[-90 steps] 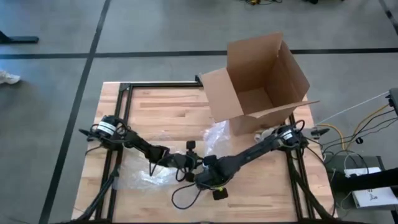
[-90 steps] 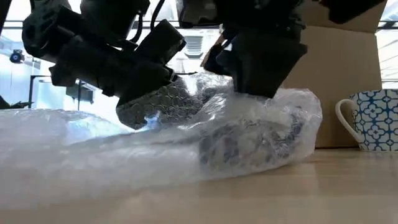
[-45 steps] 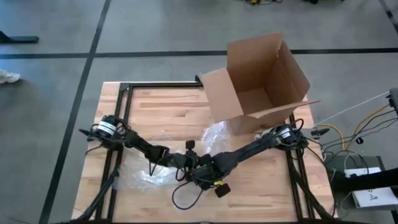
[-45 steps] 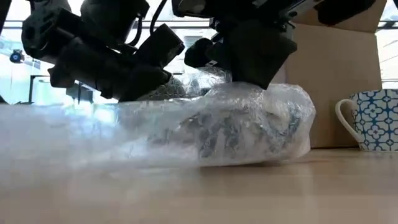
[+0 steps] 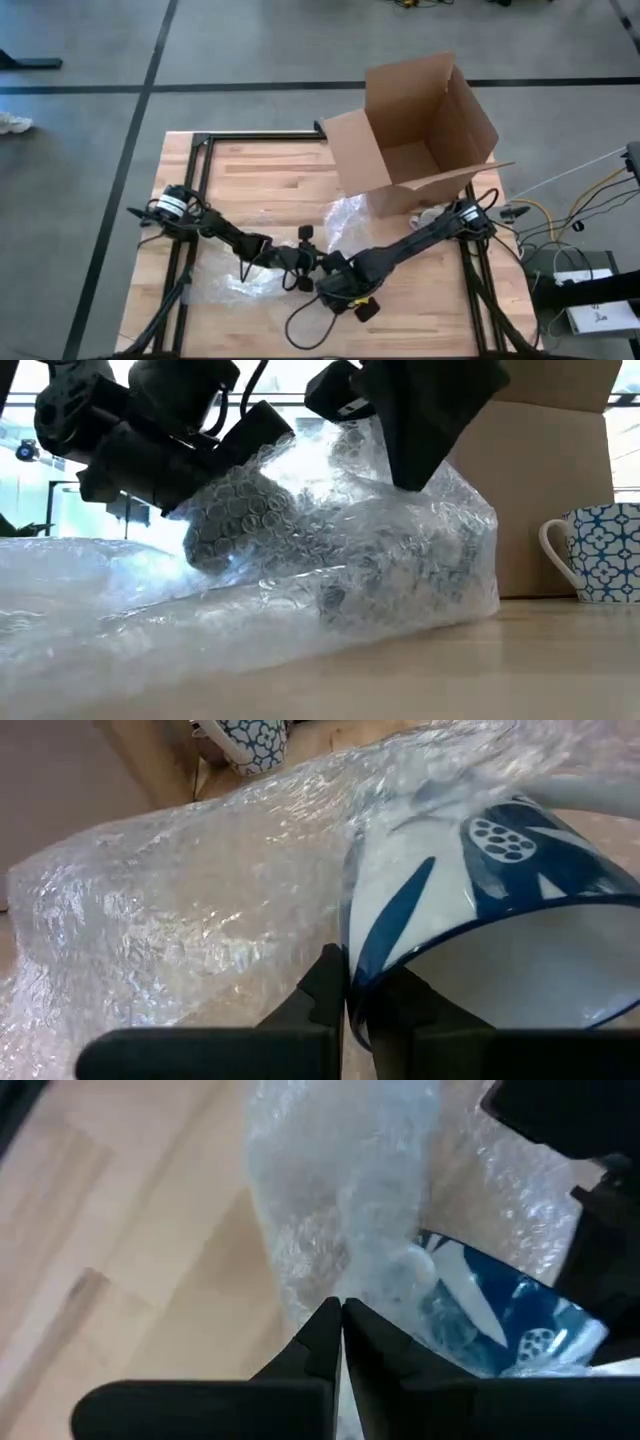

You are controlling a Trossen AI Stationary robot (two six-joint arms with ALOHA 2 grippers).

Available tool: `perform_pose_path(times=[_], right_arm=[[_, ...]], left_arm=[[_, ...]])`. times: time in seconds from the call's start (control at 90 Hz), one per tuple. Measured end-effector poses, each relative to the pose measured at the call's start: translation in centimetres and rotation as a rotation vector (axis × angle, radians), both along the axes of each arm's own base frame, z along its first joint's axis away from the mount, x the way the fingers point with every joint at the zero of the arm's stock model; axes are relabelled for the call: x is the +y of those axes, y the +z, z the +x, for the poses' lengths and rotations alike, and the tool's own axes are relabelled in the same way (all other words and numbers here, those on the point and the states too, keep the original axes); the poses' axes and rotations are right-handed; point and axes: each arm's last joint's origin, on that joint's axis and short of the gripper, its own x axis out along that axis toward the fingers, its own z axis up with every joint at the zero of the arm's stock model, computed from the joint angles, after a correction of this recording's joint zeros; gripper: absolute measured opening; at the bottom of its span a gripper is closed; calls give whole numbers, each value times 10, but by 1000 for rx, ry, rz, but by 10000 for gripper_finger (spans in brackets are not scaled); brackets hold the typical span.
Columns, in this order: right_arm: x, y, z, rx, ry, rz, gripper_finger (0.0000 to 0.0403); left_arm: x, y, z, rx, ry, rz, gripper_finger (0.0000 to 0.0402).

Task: Wrap mug
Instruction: Wrap the blue mug with the right bubble wrap

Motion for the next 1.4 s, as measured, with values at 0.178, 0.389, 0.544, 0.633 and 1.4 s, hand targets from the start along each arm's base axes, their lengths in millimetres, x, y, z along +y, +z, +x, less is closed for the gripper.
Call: perform_pose_path(times=[0.178,0.389,0.544,0.633,1.4], right_arm=[[5,16,-15,28,-41,-14,0],[3,60,-36,-90,-161,-92,0],[-12,69,-33,-176,-183,-219,0],[-20,57,-25,-143,-171,-228,0],[12,-34,-1,20,-52,-93,0]], left_arm=[[0,0,0,2,1,0,5],[0,0,0,1,2,-2,5],[0,0,0,0,4,-4,5],[0,0,0,0,4,-4,5],[1,-1,0,1,16,-7,5]])
